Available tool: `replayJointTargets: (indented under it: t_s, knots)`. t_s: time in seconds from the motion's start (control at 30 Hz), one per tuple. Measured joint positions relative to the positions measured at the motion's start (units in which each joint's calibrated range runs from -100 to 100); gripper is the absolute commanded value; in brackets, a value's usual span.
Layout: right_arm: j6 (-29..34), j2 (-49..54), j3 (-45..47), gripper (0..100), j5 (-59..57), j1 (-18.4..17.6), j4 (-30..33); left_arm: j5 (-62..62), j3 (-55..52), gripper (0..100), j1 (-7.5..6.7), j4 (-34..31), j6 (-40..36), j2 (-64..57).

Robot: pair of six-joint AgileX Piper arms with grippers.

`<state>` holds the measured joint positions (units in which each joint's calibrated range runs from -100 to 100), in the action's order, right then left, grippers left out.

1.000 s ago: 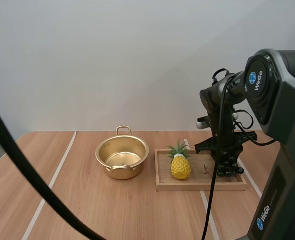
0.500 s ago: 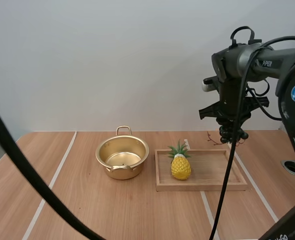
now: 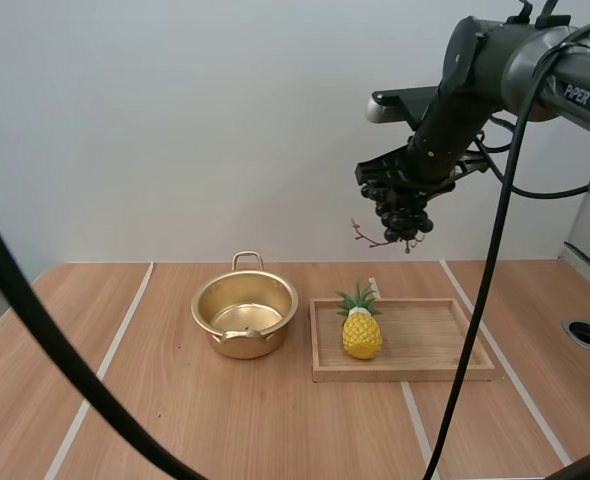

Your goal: Open the pot, put the grape inside, and close it

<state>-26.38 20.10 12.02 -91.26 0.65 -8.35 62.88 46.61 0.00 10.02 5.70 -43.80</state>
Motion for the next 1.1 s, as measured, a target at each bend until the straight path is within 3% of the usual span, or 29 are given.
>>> replayJointTargets:
  t_s: [0.17,0.43,0.6,0.83,1.1]
  knots:
    - [-8.6,0.0,-1.49,0,-5.16,0.0,-10.63,0.0,0.0,0,0.0,-0.34,0.0,0.0]
    - [-21.79,0.0,-1.59,0,-8.65,0.0,-22.28,0.6,0.0,0,0.0,-0.36,0.0,0.0]
    - [-28.0,0.0,-1.59,0,-8.65,-2.04,-27.09,0.6,0.0,0,0.0,-0.71,0.0,0.0]
    - [-30.78,0.0,-1.59,0,-8.49,-9.24,-25.88,0.75,0.0,0,0.0,-0.82,0.0,0.0]
    - [-26.92,0.0,-1.3,0,-1.12,-16.75,-13.16,2.75,0.0,0,0.0,-0.82,0.0,0.0]
